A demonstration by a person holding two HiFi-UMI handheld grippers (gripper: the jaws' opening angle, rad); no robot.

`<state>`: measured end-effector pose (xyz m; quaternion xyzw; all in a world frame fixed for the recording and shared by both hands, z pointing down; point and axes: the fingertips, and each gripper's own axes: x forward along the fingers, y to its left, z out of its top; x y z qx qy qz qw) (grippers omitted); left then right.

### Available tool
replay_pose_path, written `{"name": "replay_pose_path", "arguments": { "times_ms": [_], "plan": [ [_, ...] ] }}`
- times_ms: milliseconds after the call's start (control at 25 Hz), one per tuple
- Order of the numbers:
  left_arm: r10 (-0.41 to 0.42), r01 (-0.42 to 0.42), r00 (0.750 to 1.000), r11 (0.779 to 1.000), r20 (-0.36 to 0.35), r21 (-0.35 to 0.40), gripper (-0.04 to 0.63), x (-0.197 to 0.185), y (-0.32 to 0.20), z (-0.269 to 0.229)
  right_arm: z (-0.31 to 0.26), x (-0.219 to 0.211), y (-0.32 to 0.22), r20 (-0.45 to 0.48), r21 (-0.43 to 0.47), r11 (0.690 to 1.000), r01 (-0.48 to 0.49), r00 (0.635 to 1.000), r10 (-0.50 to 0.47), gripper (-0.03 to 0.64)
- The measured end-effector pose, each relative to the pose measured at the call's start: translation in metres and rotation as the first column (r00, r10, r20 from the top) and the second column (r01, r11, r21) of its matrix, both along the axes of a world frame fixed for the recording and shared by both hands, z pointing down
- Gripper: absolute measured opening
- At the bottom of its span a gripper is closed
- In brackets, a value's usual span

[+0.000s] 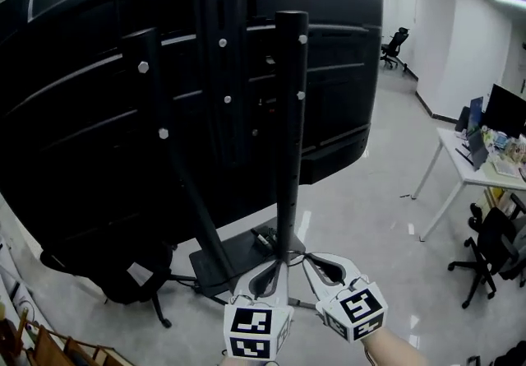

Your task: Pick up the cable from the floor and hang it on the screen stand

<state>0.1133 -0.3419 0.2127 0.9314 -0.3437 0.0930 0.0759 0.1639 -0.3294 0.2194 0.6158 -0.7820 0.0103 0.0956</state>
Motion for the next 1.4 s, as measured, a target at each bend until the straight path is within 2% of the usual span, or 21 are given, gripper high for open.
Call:
{"name": "replay_pose_path", "arguments": {
  "times_ms": [120, 280, 400, 600, 800, 1040, 1160, 1280, 1400],
  "plan": [
    [0.038, -0.04, 0.999, 0.995, 0.02, 0.091, 0.008, 0.01, -0.005, -0.045, -0.058, 0.002, -0.005, -0.06, 0.083, 0.996, -0.017, 0.998, 0.022, 0.02],
    [0.048, -0.041, 0.998, 0.973, -0.027, 0.226, 0.008, 0.016, -0.017, -0.113, -0.127, 0.011, -0.018, -0.12, 0.167, 0.985, -0.039, 0.991, 0.059, 0.019],
    [0.059, -0.043, 0.997, 0.958, -0.048, 0.282, 0.008, 0.023, -0.026, -0.155, -0.17, 0.02, -0.027, -0.166, 0.223, 0.973, -0.055, 0.982, 0.094, 0.02],
    [0.032, -0.003, 0.997, 0.934, -0.073, 0.356, 0.008, 0.041, -0.05, -0.217, -0.239, 0.047, -0.05, -0.218, 0.313, 0.947, -0.067, 0.966, 0.14, 0.019],
    [-0.04, 0.088, 0.992, 0.894, -0.119, 0.44, 0.008, 0.047, -0.077, -0.287, -0.304, 0.062, -0.081, -0.275, 0.391, 0.92, -0.026, 0.951, 0.143, 0.019],
    [-0.159, 0.215, 0.976, 0.813, -0.149, 0.541, 0.008, 0.046, -0.102, -0.369, -0.382, 0.068, -0.121, -0.318, 0.475, 0.879, 0.038, 0.939, 0.131, 0.02],
    [-0.212, 0.267, 0.964, 0.777, -0.163, 0.571, 0.008, 0.043, -0.112, -0.395, -0.407, 0.065, -0.136, -0.336, 0.488, 0.87, 0.075, 0.936, 0.108, 0.015],
    [-0.252, 0.305, 0.952, 0.76, -0.173, 0.574, 0.008, 0.045, -0.121, -0.404, -0.416, 0.07, -0.149, -0.378, 0.477, 0.874, 0.09, 0.919, 0.111, 0.012],
    [-0.295, 0.337, 0.941, 0.752, -0.168, 0.566, 0.008, 0.045, -0.134, -0.403, -0.415, 0.075, -0.164, -0.38, 0.448, 0.887, 0.11, 0.921, 0.078, 0.012]
  ]
}}
